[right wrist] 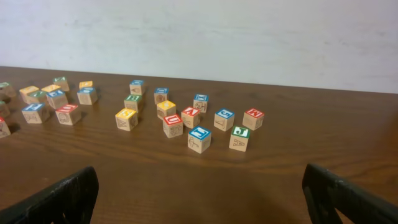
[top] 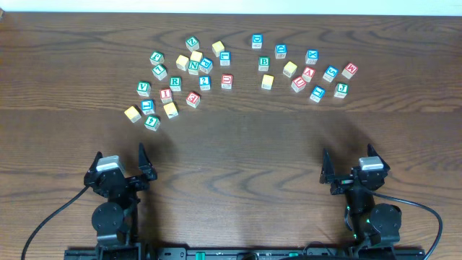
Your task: Spell out AI2
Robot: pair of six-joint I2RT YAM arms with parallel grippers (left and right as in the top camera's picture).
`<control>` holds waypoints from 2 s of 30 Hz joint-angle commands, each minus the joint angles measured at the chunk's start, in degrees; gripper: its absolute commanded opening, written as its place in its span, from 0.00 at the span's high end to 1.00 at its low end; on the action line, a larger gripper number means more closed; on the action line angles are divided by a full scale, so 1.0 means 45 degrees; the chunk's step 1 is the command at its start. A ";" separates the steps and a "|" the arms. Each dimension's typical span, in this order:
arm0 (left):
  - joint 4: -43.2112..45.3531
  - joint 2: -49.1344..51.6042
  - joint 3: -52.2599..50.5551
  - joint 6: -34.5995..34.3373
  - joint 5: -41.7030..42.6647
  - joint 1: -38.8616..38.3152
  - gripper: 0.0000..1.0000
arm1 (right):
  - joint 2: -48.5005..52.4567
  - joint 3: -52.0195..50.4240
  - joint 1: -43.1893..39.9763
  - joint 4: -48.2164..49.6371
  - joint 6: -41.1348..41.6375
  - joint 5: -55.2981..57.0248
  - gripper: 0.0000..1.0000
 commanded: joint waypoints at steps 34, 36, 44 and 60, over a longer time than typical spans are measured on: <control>-0.0568 -0.0087 -0.0199 0.0267 -0.0117 0.0063 0.02 | -0.0019 -0.0019 0.0073 -0.0049 -0.0136 -0.0068 0.01; -0.0568 -0.0087 -0.0199 0.0262 -0.0117 0.0063 0.02 | -0.0019 -0.0019 0.0073 -0.0049 -0.0136 -0.0068 0.01; -0.0568 -0.0087 -0.0199 0.0257 -0.0112 0.0063 0.02 | -0.0019 -0.0019 0.0073 -0.0049 -0.0136 -0.0068 0.01; -0.0568 -0.0063 -0.0073 0.0209 0.0806 0.0053 0.02 | -0.0019 -0.0019 0.0073 -0.0049 -0.0136 -0.0073 0.01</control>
